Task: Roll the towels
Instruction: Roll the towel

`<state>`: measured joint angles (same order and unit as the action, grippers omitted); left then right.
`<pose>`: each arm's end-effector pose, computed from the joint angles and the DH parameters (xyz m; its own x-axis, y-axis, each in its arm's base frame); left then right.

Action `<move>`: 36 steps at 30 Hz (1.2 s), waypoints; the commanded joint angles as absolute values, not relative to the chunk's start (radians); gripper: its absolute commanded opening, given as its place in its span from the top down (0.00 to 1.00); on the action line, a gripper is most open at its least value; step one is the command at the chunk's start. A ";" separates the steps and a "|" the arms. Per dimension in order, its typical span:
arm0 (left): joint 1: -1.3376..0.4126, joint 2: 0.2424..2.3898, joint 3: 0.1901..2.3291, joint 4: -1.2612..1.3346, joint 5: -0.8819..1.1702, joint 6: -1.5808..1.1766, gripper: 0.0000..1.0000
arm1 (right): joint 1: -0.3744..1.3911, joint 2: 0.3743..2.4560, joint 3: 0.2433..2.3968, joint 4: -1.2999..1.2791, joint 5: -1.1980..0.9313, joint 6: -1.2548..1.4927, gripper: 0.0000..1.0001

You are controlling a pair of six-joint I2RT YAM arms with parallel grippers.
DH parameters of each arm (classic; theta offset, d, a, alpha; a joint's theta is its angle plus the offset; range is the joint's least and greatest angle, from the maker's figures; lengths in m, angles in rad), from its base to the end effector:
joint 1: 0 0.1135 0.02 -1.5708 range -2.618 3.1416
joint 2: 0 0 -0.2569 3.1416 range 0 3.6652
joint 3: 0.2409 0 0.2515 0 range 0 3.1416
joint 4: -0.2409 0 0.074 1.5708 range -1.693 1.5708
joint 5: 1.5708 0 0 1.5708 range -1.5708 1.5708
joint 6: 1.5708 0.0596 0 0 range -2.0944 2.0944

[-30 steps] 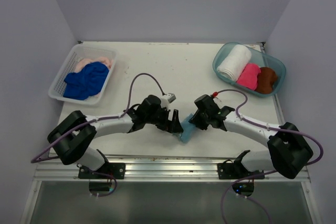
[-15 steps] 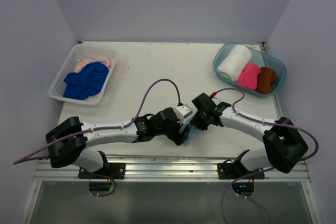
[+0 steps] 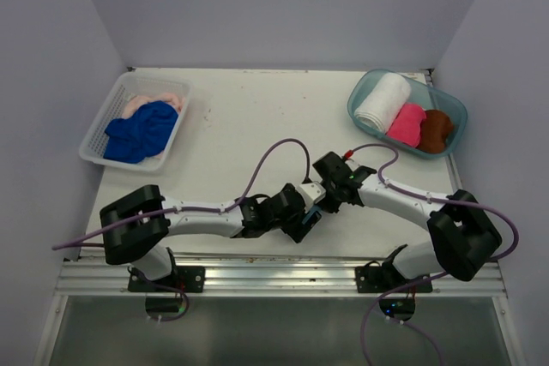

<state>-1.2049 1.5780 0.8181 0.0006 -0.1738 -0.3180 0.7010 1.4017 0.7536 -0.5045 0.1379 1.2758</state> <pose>0.1300 -0.3105 0.1543 -0.5075 0.4638 -0.7262 0.7540 0.6470 -0.1137 0.2053 0.1625 0.1456 -0.7735 0.5873 -0.2383 0.4948 0.7945 0.3521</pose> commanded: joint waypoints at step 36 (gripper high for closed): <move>-0.887 1.677 0.583 0.508 0.457 -0.816 0.96 | 0.684 1.037 0.552 -0.344 0.134 1.213 0.16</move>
<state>-0.9001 1.6604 0.6147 0.4355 0.4023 -0.7406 0.6868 1.0718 0.5743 -0.4019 0.1360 1.2320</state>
